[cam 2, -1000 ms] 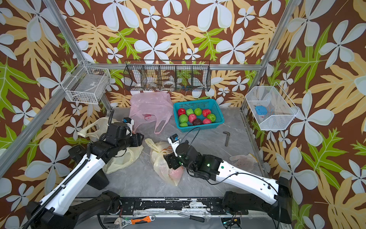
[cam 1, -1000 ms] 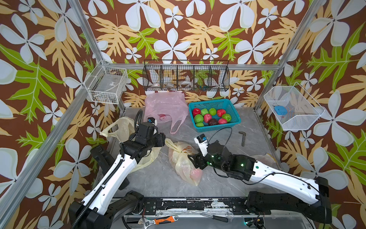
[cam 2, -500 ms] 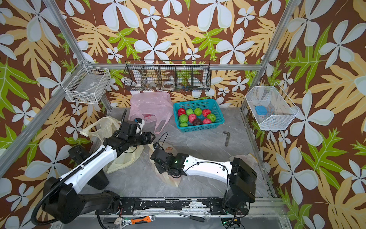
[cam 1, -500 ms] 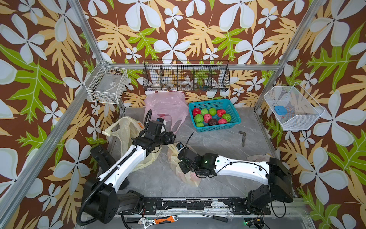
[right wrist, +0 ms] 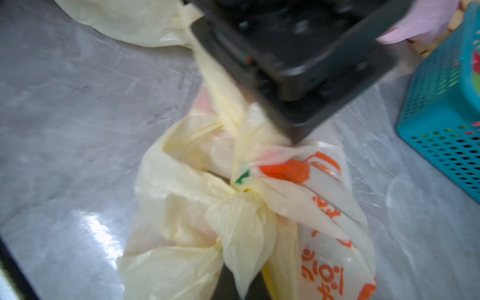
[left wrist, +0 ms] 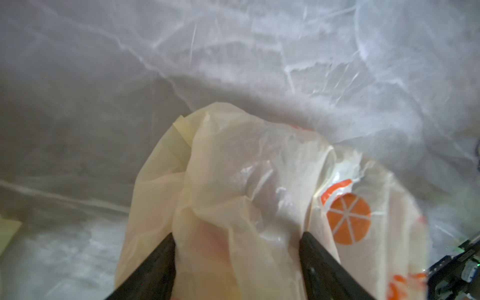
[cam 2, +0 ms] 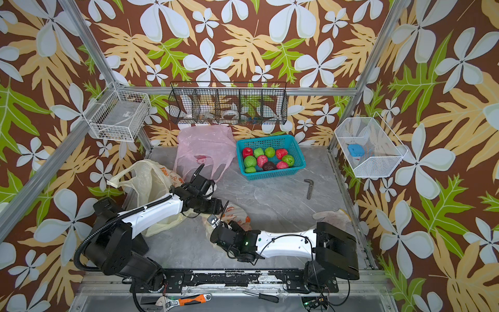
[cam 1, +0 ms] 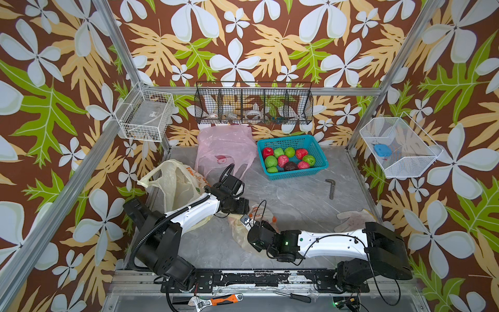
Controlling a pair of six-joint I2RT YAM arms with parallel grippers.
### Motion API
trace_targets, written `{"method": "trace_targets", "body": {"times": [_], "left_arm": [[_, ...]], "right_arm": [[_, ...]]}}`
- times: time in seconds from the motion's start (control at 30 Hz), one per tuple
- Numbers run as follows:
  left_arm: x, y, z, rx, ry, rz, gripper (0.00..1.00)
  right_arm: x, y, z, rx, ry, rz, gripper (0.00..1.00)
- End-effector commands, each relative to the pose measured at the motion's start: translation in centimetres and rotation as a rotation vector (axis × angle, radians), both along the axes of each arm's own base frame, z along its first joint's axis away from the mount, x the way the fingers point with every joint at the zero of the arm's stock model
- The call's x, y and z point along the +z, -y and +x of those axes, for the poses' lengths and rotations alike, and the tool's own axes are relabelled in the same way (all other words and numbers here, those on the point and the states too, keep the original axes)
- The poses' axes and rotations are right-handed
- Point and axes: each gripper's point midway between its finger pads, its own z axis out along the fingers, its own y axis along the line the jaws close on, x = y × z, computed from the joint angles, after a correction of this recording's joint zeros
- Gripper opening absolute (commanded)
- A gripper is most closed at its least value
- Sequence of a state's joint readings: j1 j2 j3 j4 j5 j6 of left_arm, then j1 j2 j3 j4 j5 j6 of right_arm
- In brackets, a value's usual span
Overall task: Untie the knot of a plastic bag & take out the apple
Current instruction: Untie the plastic bag at the center of the board.
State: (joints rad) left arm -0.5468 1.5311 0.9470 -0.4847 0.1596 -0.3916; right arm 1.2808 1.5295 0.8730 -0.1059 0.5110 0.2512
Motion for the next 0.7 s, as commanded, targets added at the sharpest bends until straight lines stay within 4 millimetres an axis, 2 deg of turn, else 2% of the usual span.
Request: {"method": "trace_targets", "body": {"times": [0.0, 0.1, 0.17, 0.3, 0.4, 0.47, 0.57, 0.67], "left_arm": [[-0.5, 0.2, -1.6, -0.014, -0.05, -0.029, 0.52], [1.0, 0.2, -1.4, 0.003, -0.012, -0.054, 0.14], [2.5, 0.1, -0.9, 0.023, 0.034, -0.07, 0.01], [5.6, -0.3, 0.4, 0.065, 0.12, -0.124, 0.0], [6.4, -1.6, 1.0, 0.114, 0.161, -0.157, 0.0], [6.2, -2.4, 1.0, 0.139, 0.175, -0.171, 0.0], [5.0, -3.5, 0.7, 0.183, 0.182, -0.191, 0.0], [3.6, -3.4, 0.0, 0.21, 0.154, -0.234, 0.0]], "right_arm": [[1.8, 1.6, 2.2, -0.039, 0.142, -0.057, 0.06], [2.0, 3.3, 3.8, -0.065, 0.196, -0.136, 0.08], [2.1, 4.7, 4.8, -0.082, 0.23, -0.195, 0.09], [2.9, 7.5, 6.3, -0.113, 0.274, -0.26, 0.11], [4.2, 10.4, 7.5, -0.183, 0.287, -0.225, 0.16], [4.7, 12.1, 8.1, -0.223, 0.272, -0.164, 0.19], [4.1, 14.9, 8.7, -0.282, 0.213, -0.034, 0.2], [3.5, 17.3, 8.8, -0.371, 0.136, 0.09, 0.2]]}}
